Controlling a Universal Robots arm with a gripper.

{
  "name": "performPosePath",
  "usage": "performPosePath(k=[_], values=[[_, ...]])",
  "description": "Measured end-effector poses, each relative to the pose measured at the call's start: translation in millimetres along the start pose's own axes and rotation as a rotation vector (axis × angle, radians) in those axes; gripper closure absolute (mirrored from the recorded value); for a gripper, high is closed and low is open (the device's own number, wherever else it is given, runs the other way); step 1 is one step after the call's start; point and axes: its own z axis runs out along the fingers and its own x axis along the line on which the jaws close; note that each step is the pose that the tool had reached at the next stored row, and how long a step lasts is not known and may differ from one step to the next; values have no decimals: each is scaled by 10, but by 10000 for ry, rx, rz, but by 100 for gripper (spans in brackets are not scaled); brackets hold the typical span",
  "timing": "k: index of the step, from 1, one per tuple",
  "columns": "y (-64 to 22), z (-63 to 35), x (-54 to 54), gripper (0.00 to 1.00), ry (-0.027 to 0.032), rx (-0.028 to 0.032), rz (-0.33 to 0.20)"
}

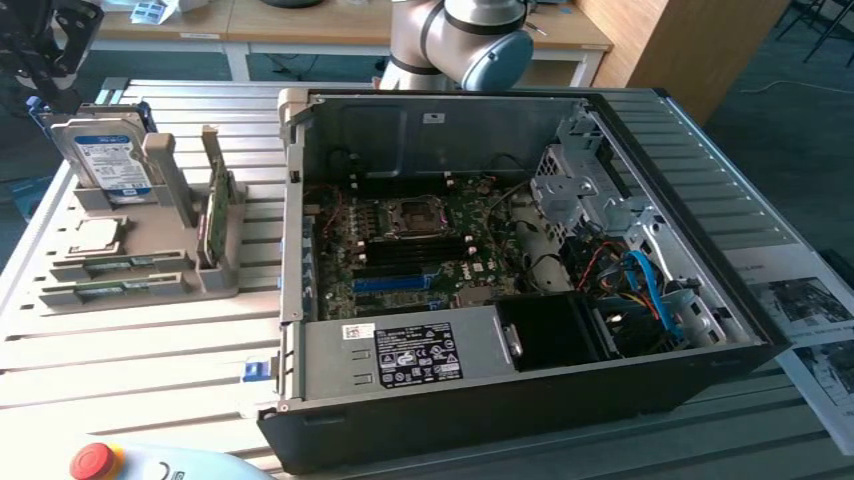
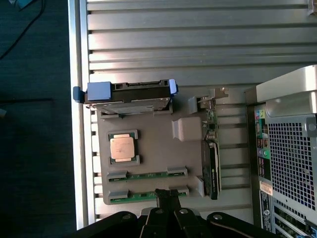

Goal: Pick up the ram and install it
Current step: 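Pick up the ram and move it above insertion slot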

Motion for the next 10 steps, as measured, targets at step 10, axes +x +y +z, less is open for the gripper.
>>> performPosePath(k=[10], values=[[0,0,0,90,0,0,-4]])
